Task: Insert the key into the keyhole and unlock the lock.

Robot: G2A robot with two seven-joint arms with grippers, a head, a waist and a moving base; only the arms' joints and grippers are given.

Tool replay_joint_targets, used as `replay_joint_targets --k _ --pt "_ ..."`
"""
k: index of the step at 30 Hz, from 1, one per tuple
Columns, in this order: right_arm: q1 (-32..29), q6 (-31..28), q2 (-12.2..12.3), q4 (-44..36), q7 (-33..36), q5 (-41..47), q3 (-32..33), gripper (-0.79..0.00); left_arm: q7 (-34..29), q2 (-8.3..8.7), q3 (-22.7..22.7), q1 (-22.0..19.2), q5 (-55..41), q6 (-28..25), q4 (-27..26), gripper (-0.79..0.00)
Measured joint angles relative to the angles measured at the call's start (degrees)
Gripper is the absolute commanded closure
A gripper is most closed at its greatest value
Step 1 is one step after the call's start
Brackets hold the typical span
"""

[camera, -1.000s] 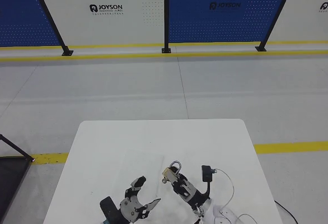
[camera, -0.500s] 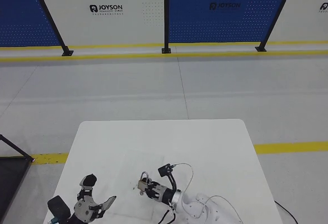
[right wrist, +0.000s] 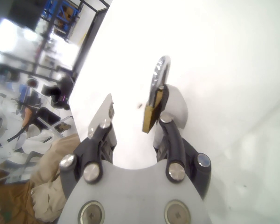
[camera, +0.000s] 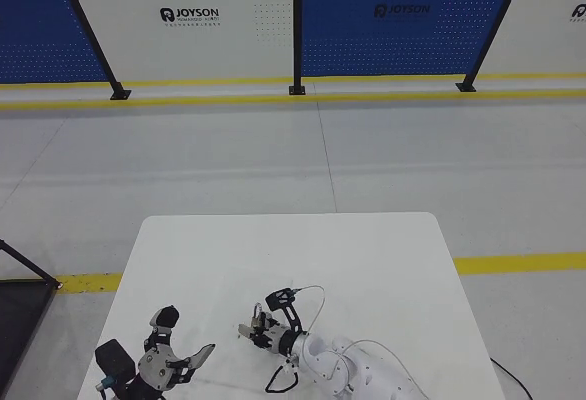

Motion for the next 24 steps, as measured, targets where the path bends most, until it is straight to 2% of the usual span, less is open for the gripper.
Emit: replay_joint_targets --k 8,14,17,21,24 --pt "-5.1 3.2 3.0 -9.0 0.1 -8.4 4.6 -0.785 -0.1 -0.29 0.5 -0.4 0.8 1.7 -0.4 -0.785" --pt "-13.7 3.3 6.7 -20.9 -2.2 -16.6 12.3 -0.785 0.2 -0.50 0.7 -0.7 0.4 2.1 -0.4 -0.785" --pt "-21.1 0.6 9.3 -28.9 -5.2 -21.5 18.8 -0.785 -0.2 -0.63 1.2 -1.0 0.4 2.3 -0.6 -0.785" --pt "-34.2 -5.8 12.6 -41.2 -11.7 -25.6 30.0 -0.785 -1.0 -0.96 3.0 -2.5 -0.4 2.4 -0.7 -0.785" --pt "-42.7 -9.3 13.9 -47.5 -17.6 -27.4 37.6 -0.785 -1.7 -1.28 4.7 -3.9 -1.1 2.8 -0.8 -0.785"
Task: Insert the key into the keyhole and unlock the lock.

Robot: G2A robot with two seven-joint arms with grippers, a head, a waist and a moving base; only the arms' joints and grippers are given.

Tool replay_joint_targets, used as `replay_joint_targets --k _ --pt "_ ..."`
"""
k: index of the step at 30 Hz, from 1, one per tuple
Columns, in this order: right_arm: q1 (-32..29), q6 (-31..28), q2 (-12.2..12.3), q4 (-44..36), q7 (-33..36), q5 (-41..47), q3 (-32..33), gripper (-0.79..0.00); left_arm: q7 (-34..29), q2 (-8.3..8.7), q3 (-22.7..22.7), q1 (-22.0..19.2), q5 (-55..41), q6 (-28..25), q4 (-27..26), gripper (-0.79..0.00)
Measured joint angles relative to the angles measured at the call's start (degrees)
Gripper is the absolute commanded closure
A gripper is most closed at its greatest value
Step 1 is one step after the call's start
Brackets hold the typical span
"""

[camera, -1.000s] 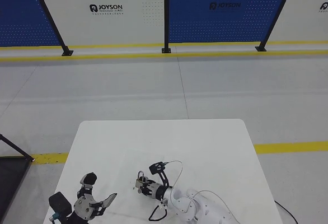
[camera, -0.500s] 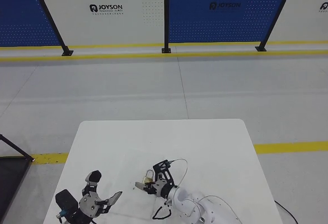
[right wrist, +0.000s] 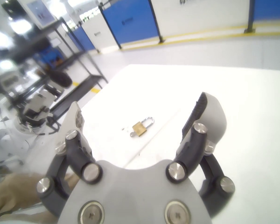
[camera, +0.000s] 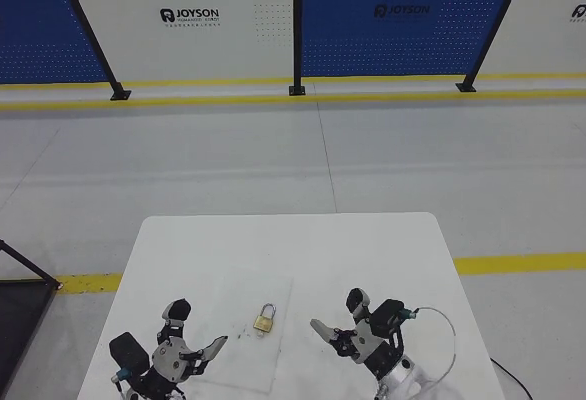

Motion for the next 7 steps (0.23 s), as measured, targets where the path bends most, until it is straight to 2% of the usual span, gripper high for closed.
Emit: replay_joint_targets --k 2,7 --pt "-2.5 -0.4 0.1 -1.0 -1.9 -0.1 2.1 -0.785 -0.4 -0.19 1.0 -0.6 -0.6 0.5 0.0 -0.785" --pt "-1.5 -0.3 0.1 -0.6 -1.1 0.0 1.3 -0.785 -0.5 -0.21 1.1 -0.6 -0.8 0.5 0.0 -0.785"
